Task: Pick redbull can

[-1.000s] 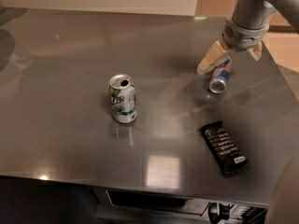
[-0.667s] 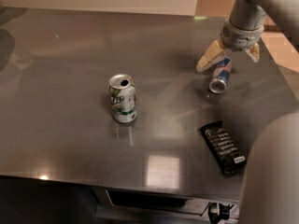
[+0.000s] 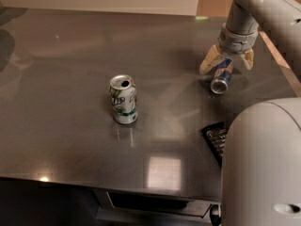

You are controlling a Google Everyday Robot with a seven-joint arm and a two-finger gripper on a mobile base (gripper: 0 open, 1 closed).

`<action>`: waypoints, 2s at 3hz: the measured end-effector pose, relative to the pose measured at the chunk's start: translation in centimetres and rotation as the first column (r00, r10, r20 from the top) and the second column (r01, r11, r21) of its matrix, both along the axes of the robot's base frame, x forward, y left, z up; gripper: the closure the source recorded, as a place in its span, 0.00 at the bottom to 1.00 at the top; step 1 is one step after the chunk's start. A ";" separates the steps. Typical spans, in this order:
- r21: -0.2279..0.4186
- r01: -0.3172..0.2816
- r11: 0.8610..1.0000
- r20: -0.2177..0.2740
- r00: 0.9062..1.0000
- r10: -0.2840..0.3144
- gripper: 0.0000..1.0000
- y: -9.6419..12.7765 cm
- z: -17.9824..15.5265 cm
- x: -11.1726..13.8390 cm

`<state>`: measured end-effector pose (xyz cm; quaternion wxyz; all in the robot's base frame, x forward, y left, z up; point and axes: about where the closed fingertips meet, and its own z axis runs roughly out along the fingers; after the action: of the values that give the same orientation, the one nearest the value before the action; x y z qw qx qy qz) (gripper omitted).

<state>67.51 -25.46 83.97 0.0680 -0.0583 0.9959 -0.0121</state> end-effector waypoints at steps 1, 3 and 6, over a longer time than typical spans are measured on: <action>0.004 0.007 1.000 -0.011 1.000 -0.007 0.31 0.2 -0.6 0.2; 0.029 -0.046 0.999 0.019 0.999 0.046 0.77 1.8 0.8 0.1; 0.104 -0.429 0.898 0.100 0.902 0.419 1.00 8.2 6.9 -1.9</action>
Offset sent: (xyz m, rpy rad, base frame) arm -0.0058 0.0129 0.0061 0.0180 0.0163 0.0191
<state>65.64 -17.24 90.90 0.1100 -0.2689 0.9548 0.0623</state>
